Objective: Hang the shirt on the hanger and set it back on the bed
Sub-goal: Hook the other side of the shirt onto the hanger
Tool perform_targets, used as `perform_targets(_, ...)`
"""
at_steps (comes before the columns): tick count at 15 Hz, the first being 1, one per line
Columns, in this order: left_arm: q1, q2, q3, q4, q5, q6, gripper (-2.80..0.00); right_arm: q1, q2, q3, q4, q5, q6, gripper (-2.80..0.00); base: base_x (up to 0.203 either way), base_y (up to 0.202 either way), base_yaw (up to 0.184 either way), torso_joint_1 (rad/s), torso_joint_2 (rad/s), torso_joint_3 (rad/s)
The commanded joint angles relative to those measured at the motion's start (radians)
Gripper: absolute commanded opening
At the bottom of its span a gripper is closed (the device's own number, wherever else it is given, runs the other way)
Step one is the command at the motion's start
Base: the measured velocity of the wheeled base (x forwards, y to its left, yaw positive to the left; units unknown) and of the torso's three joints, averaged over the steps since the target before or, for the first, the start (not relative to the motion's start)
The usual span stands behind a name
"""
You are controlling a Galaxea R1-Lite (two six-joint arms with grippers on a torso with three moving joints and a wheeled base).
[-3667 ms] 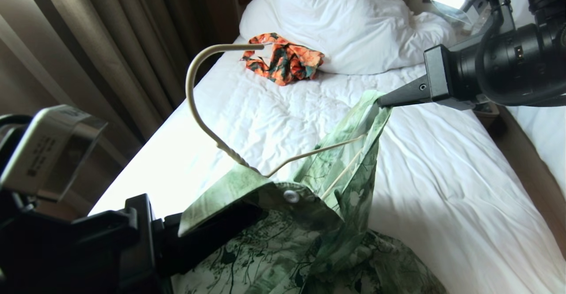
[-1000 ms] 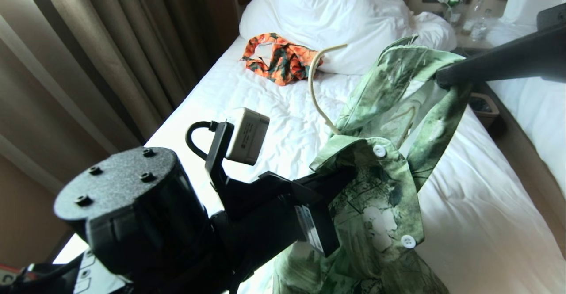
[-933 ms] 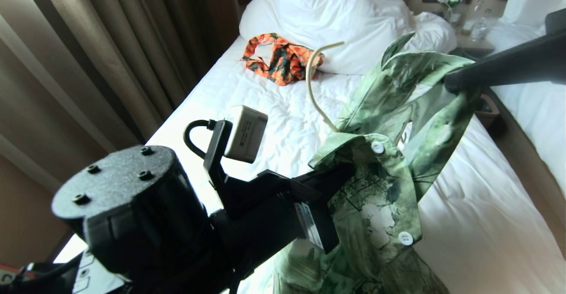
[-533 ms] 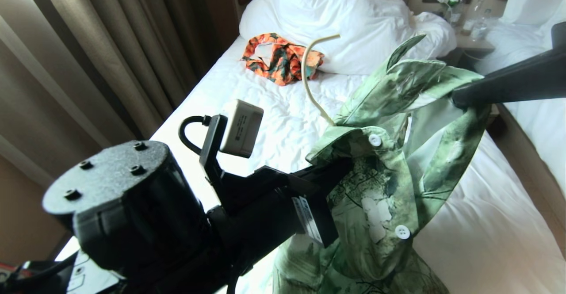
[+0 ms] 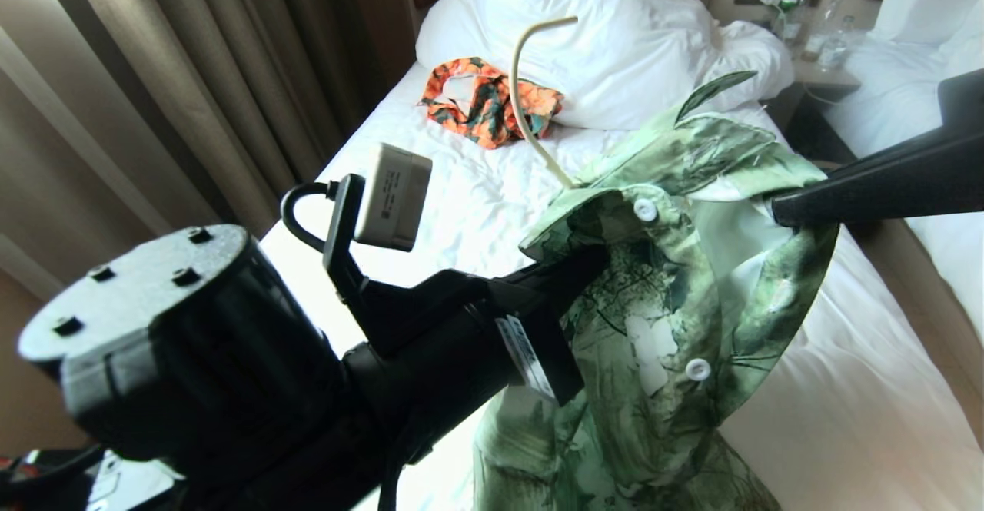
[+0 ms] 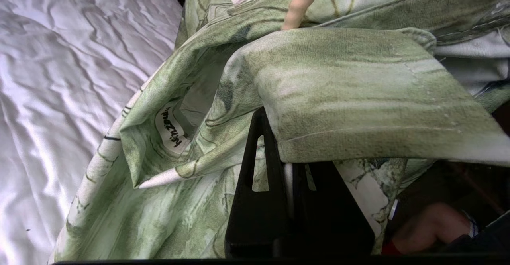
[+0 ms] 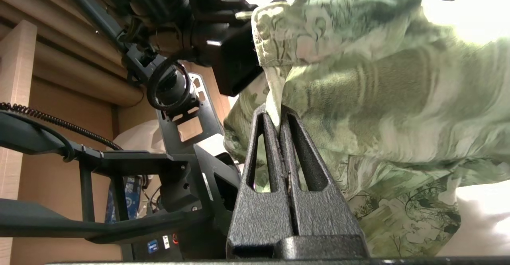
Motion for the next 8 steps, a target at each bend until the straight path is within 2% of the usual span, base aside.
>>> perform_targets(1, -0.003, -0.002, 0.003, -0.018, 0.002, -0.002, -2.80, -0.001, -0.004, 0.001, 0.001, -0.001, -0.001, 0.00, 0.000, 0.000, 0.000, 0.000, 0.00, 0.000)
perform_targets(8, -0.001, -0.022, -0.006, -0.019, 0.022, -0.002, -2.80, -0.003, -0.013, -0.003, 0.000, -0.008, 0.001, 0.00, 0.000, 0.000, 0.000, 0.000, 0.00, 0.000)
